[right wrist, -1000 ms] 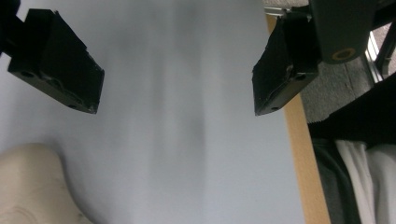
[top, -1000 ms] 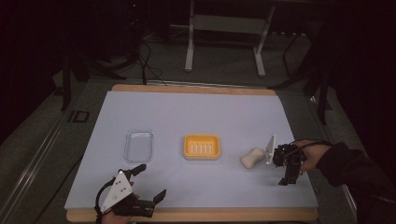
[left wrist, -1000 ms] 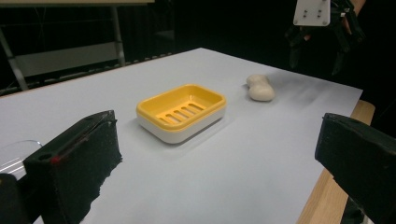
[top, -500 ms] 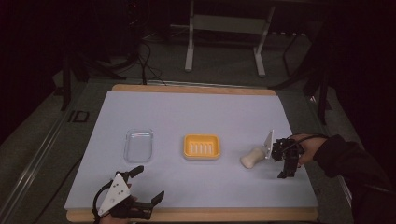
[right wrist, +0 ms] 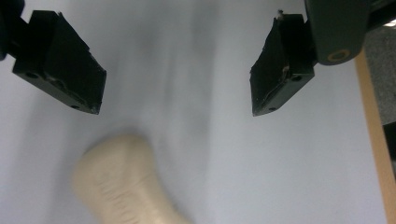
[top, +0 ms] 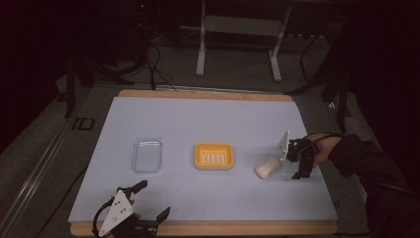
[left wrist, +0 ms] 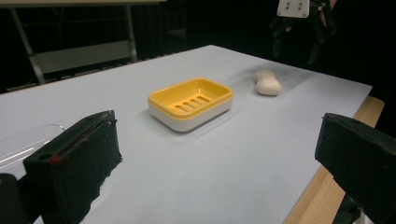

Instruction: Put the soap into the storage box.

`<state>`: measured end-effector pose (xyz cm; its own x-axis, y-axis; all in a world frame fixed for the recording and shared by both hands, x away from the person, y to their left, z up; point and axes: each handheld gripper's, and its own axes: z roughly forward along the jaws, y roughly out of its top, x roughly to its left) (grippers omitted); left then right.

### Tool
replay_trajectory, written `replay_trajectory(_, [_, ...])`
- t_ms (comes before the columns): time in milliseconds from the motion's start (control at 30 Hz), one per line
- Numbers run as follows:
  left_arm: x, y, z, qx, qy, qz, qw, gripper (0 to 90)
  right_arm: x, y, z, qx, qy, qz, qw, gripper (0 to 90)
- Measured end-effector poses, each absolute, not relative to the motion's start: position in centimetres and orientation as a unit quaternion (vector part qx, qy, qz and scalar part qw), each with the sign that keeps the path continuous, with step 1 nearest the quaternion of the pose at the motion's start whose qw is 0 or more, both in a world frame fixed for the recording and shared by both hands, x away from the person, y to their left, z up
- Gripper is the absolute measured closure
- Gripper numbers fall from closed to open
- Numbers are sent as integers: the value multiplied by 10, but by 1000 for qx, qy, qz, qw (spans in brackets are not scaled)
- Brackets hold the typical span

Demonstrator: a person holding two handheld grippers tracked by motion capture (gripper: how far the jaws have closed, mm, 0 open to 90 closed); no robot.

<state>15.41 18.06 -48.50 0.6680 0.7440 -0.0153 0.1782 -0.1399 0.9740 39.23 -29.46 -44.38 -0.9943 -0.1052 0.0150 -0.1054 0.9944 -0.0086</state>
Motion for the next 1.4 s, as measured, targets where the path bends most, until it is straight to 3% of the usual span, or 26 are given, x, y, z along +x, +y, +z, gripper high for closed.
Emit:
replay_trajectory(933, [144, 185, -487, 713, 336, 250, 563, 2, 409, -260, -453, 113, -993, -12, -15, 220])
replay_trajectory(1400, [143, 185, -487, 711, 337, 248, 565, 2, 403, -239, -463, 152, -988, -20, 2, 238])
